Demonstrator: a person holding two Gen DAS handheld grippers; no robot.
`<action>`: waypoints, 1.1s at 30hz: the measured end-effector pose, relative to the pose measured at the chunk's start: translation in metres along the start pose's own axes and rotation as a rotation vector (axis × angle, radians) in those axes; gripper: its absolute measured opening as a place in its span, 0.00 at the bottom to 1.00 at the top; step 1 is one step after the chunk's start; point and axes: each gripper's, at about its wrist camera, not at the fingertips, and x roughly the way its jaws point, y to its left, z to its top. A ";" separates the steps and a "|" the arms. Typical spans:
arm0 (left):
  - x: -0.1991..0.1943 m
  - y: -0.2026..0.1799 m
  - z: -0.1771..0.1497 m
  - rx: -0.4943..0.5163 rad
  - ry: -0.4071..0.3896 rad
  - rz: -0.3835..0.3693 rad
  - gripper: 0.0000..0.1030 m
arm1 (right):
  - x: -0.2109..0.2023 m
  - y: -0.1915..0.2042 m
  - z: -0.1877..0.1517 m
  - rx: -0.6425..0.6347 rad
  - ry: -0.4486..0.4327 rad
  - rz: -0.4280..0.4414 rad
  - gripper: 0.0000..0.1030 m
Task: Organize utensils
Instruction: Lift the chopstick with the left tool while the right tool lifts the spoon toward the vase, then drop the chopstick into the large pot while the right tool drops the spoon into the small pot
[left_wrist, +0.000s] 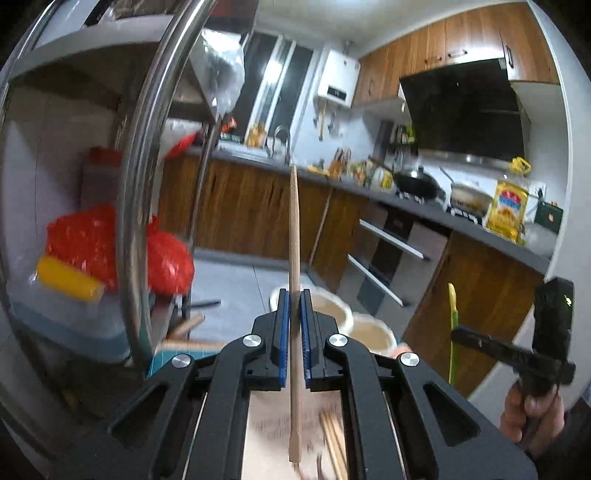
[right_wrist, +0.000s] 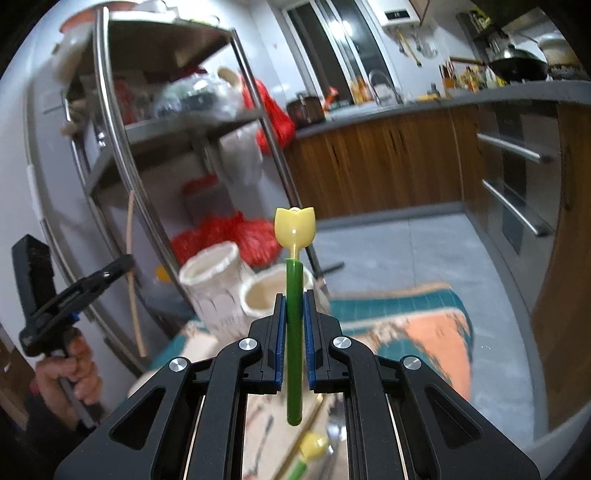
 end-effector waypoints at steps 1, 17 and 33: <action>0.003 -0.001 0.003 -0.006 -0.014 -0.004 0.05 | 0.002 0.001 0.002 -0.001 -0.017 0.011 0.10; 0.052 -0.033 0.052 0.019 -0.295 0.056 0.05 | 0.062 0.029 0.035 -0.047 -0.177 0.030 0.10; 0.084 -0.030 -0.002 0.110 0.112 0.134 0.05 | 0.088 0.026 -0.002 -0.107 0.008 -0.095 0.10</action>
